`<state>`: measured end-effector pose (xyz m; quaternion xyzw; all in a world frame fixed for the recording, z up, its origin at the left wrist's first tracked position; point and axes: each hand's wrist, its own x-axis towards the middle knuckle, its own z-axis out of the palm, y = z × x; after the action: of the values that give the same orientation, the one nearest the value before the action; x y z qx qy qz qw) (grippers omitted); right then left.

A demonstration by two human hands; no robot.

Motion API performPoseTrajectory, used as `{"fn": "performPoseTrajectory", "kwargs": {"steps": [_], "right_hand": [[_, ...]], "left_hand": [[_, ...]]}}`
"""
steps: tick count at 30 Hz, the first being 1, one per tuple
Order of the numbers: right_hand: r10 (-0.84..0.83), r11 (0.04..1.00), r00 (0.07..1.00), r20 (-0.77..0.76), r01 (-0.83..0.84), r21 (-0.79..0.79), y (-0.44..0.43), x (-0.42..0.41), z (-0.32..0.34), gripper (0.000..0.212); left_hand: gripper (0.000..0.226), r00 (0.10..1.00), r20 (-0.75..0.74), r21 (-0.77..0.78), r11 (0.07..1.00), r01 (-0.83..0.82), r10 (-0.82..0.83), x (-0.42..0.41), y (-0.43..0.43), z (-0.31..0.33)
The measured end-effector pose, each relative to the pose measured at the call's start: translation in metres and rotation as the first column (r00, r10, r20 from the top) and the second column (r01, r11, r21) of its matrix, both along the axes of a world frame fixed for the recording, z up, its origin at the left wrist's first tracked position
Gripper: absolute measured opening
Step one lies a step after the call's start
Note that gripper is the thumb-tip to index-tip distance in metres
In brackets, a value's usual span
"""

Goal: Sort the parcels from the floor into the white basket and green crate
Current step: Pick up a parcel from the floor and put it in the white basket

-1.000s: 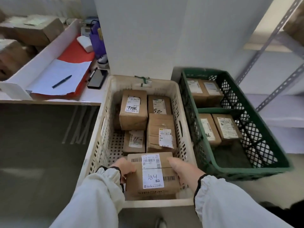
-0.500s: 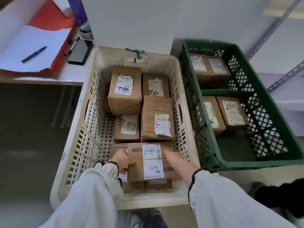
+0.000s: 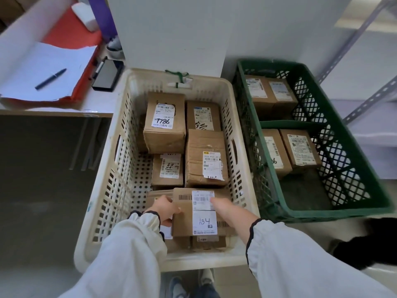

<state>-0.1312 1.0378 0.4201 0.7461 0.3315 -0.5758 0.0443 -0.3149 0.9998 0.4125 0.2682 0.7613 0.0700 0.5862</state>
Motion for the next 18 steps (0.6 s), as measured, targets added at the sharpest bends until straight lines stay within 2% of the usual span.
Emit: {"fn": "performPoseTrajectory", "kwargs": {"steps": [4, 11, 13, 16, 18], "right_hand": [[-0.022, 1.0, 0.998, -0.056, 0.022, -0.004, 0.001, -0.004, 0.015, 0.029], [0.002, 1.0, 0.997, -0.082, -0.001, 0.008, 0.005, -0.014, 0.058, 0.035], [0.0, 1.0, 0.996, -0.088, 0.002, 0.027, 0.007, -0.022, 0.073, 0.037], [0.153, 0.984, 0.988, -0.036, -0.149, 0.096, 0.011, -0.044, 0.105, 0.048], [0.269, 0.954, 0.963, -0.013, -0.264, 0.142, 0.016, -0.06, 0.127, 0.053]], "left_hand": [[0.045, 0.99, 0.115, 0.004, 0.997, -0.078, 0.077, 0.005, -0.002, 0.008], [0.024, 0.983, 0.068, 0.021, 0.985, -0.17, 0.168, -0.005, -0.008, 0.033], [0.03, 0.975, 0.08, 0.057, 0.975, -0.214, 0.209, -0.013, -0.01, 0.048], [0.037, 0.979, 0.012, 0.146, 0.968, -0.205, 0.205, -0.029, -0.012, 0.081], [0.038, 0.979, 0.025, 0.205, 0.957, -0.203, 0.203, -0.039, -0.015, 0.108]]}}
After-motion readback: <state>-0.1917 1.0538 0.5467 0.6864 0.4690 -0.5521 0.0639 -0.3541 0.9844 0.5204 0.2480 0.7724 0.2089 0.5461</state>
